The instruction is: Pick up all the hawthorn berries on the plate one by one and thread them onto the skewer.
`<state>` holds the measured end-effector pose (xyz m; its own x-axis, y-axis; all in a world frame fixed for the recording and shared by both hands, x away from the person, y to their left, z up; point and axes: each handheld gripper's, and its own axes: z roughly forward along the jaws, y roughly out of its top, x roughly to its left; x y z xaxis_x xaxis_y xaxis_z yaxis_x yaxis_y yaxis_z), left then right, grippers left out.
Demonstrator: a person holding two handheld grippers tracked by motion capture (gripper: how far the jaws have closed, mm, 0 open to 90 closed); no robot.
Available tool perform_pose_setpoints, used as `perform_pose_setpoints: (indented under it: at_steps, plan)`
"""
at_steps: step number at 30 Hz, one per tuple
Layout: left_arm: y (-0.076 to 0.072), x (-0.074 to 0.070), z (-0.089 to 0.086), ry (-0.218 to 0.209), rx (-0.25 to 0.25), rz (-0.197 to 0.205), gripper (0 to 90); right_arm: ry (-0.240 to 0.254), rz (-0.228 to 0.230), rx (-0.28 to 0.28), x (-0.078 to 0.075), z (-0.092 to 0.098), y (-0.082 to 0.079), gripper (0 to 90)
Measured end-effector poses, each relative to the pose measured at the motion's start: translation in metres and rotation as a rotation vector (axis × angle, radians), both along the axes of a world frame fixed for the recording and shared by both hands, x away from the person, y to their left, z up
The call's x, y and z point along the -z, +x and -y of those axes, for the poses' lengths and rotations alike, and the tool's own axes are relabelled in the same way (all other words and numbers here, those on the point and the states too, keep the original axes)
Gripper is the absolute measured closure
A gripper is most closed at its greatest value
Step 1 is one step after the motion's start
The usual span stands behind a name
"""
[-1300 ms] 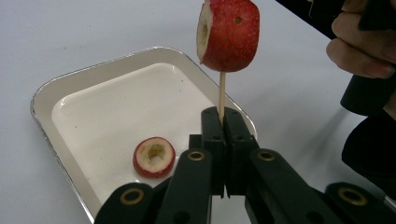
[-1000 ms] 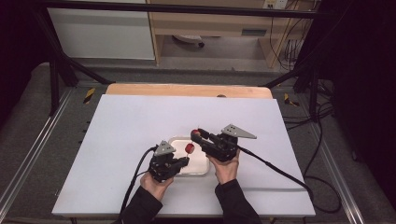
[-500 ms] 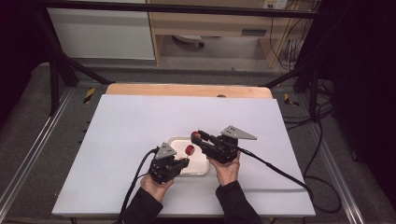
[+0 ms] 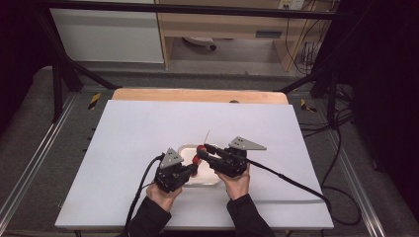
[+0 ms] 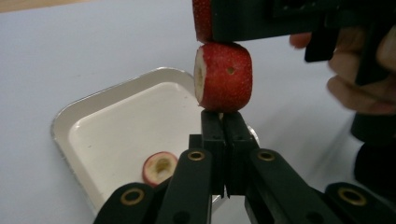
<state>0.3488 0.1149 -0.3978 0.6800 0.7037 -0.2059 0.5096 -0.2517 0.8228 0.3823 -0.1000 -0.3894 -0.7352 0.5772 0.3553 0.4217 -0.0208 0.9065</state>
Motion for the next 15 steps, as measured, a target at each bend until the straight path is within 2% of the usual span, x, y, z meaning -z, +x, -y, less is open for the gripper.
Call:
perform_pose_setpoints:
  at_steps: [1,2,5,6,8,10,12,15]
  plan:
    - [0.000,0.002,-0.002,-0.012,-0.004,0.009,89.0,-0.019,-0.001,0.009,0.000,-0.003,0.000,61.3]
    - [-0.001,0.003,-0.003,-0.001,-0.005,0.021,89.0,-0.011,-0.007,0.007,0.000,-0.004,0.001,61.1]
    - [0.001,0.005,-0.006,0.000,0.002,0.011,88.9,-0.013,-0.004,-0.003,0.002,-0.004,0.002,59.9]
    - [0.002,0.005,-0.006,0.015,0.001,0.008,88.9,-0.005,0.005,-0.001,0.000,-0.003,0.002,57.2]
    - [0.003,0.011,-0.012,0.019,0.008,-0.010,88.8,0.011,0.059,0.024,-0.008,0.002,0.001,51.0]
    - [0.003,0.013,-0.018,0.022,0.003,-0.014,88.8,0.024,0.077,0.036,-0.020,0.012,0.002,48.5]
    - [0.004,0.010,-0.023,0.014,0.004,-0.010,88.7,-0.014,0.089,0.054,-0.026,0.019,0.004,43.3]
    - [0.002,0.007,-0.030,0.022,0.008,-0.003,88.7,-0.077,0.066,0.052,-0.024,0.025,0.008,35.8]
